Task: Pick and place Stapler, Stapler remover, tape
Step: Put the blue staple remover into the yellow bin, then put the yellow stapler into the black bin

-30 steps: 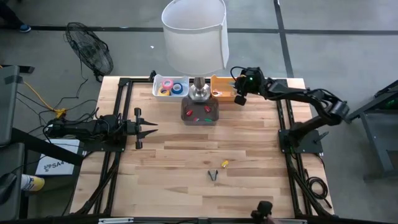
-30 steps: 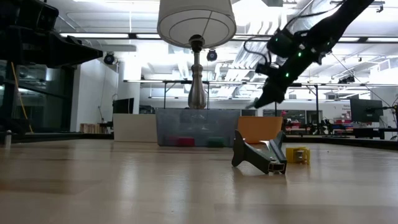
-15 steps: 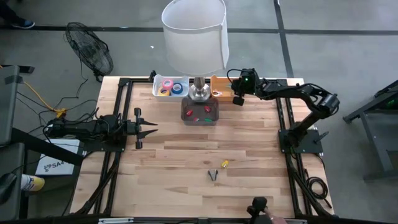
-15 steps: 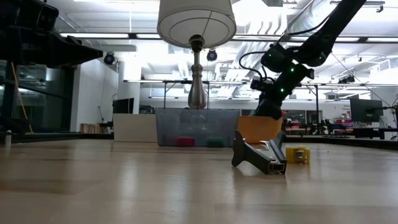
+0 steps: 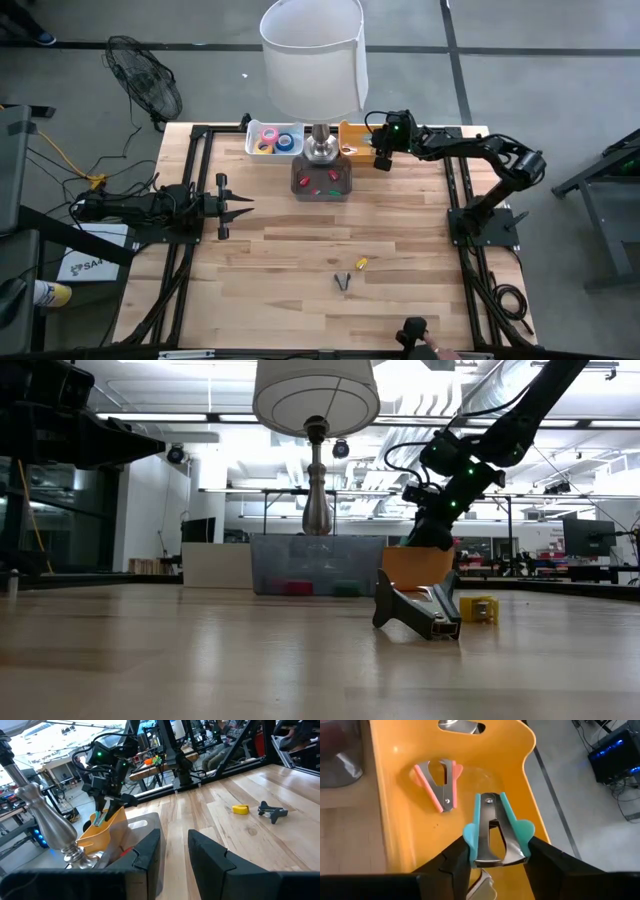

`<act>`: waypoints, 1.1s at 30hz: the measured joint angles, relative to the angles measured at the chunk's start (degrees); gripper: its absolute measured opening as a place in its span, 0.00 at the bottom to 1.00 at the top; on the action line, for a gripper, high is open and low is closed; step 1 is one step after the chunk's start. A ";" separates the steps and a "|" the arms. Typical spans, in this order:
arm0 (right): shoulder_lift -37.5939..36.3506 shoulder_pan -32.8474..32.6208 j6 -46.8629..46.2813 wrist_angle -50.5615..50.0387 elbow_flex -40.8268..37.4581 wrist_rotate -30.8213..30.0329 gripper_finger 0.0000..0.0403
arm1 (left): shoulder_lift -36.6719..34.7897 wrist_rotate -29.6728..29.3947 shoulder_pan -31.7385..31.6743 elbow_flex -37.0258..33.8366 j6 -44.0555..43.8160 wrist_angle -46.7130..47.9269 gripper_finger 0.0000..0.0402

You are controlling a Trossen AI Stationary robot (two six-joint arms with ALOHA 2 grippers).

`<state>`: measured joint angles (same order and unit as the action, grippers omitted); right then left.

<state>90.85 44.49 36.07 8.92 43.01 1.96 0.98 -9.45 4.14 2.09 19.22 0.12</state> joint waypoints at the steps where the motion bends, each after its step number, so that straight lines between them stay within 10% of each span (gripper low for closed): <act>1: 0.00 0.00 -0.03 -0.01 0.00 0.00 0.39 | 0.01 0.00 0.00 0.00 0.00 0.00 0.24; 33: -0.09 0.00 -4.13 -0.12 0.01 -0.27 0.62 | -0.01 0.00 0.00 0.00 0.00 0.01 0.24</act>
<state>90.76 44.49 31.94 8.80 43.03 1.69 0.97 -9.45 4.14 2.09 19.22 0.13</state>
